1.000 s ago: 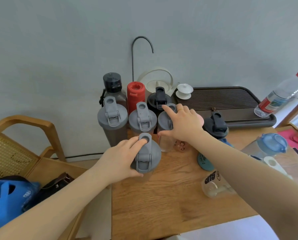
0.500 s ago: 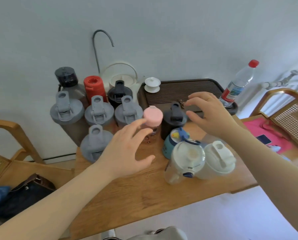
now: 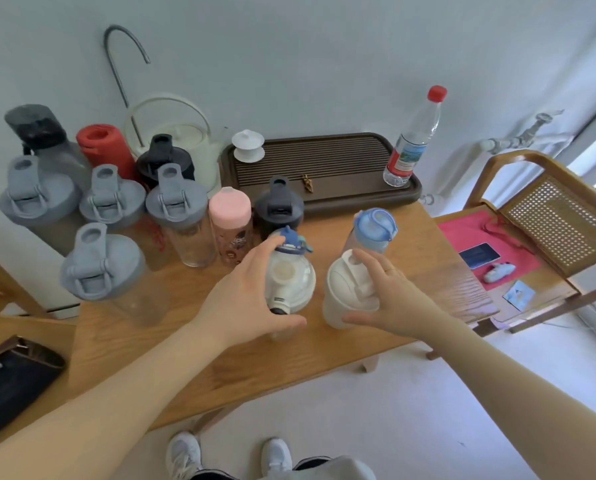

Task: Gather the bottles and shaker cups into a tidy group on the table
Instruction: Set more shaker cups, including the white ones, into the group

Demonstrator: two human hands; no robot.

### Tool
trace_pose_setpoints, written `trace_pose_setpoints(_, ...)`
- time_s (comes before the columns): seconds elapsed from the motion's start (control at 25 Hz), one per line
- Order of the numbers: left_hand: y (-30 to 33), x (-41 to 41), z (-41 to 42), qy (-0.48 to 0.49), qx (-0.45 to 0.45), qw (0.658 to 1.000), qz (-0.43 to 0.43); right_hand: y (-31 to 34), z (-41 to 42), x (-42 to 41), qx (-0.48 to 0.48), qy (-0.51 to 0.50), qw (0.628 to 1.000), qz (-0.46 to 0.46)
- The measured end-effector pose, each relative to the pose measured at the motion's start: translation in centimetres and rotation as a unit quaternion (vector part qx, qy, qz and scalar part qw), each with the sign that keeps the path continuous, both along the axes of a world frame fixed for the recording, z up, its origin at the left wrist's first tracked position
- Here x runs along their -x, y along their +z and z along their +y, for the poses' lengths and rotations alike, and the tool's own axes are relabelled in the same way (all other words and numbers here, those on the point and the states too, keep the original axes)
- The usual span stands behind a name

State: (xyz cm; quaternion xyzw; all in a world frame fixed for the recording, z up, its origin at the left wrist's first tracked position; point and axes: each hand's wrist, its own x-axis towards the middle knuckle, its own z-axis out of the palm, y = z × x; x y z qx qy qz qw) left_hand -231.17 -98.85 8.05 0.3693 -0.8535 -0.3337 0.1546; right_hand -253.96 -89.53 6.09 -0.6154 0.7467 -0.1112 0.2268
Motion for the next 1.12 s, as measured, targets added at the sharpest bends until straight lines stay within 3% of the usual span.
trace_pose_setpoints(0.2,0.7,-1.4,1.7,0.054,-0.009,0.996,0.069,-1.1,-0.9,0.1,0.033,-0.028,0.999,-0.008)
trace_pose_setpoints(0.44,2.4,-7.0,4.0,0.164,0.008,0.981,0.107,-1.7,-1.9,-5.5,0.037,0.121,0.992,0.002)
trace_pose_setpoints(0.68,2.0,-12.6,5.9,0.256,0.037,0.963,0.070,-1.6,-5.9,-11.9,0.056,0.215,0.975,-0.014)
trace_pose_setpoints(1.12,-1.3,-18.8,2.8,0.422,0.064,0.900,0.091,-2.5,-12.8,-16.9,0.088,0.136,0.987,-0.009)
